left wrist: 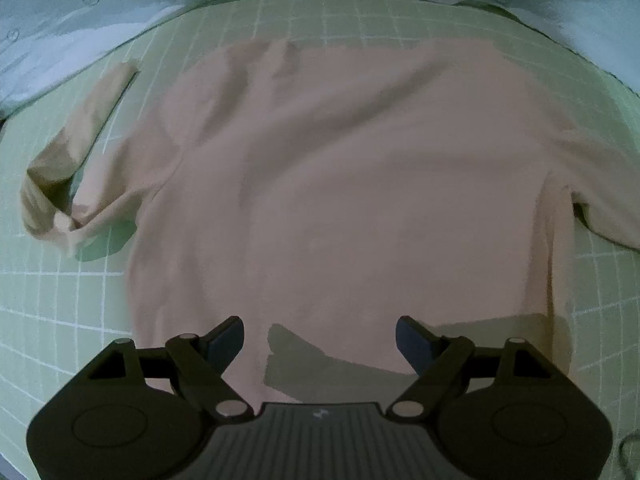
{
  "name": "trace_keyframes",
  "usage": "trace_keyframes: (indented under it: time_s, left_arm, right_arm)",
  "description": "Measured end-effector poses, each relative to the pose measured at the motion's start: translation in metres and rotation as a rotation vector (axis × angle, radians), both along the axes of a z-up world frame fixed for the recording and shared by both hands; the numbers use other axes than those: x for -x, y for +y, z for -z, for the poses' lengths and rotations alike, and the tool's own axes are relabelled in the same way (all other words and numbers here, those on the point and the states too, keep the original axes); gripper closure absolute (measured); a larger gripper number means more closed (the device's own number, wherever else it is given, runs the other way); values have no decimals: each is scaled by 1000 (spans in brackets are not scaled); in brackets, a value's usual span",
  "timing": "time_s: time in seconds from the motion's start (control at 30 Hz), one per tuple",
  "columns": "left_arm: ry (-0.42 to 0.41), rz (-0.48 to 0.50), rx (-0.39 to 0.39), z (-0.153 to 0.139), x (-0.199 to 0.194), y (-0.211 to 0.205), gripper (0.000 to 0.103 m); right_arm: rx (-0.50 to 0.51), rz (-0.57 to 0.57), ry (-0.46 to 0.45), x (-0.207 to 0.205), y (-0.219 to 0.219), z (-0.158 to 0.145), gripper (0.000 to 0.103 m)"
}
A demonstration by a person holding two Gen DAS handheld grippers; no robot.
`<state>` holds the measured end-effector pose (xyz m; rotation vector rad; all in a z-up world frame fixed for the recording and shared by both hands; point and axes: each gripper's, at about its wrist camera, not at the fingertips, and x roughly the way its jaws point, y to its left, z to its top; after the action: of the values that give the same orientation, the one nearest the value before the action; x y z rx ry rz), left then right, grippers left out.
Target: Fold clothes
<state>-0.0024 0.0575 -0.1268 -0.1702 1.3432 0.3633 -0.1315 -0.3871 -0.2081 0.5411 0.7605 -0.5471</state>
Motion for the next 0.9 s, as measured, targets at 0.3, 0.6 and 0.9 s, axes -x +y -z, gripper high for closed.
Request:
trace_keyframes:
  time_s: [0.3, 0.6, 0.9]
  left_arm:
    - [-12, -21, -2, -8, 15, 2, 19]
    - [-44, -105, 55, -6, 68, 20, 19]
    - [-74, -117, 106, -4, 134, 41, 19]
  right_arm:
    - [152, -8, 123, 1, 13, -4, 77]
    - [142, -253, 53, 24, 95, -24, 58]
    - [-195, -695, -14, 76, 214, -28, 52]
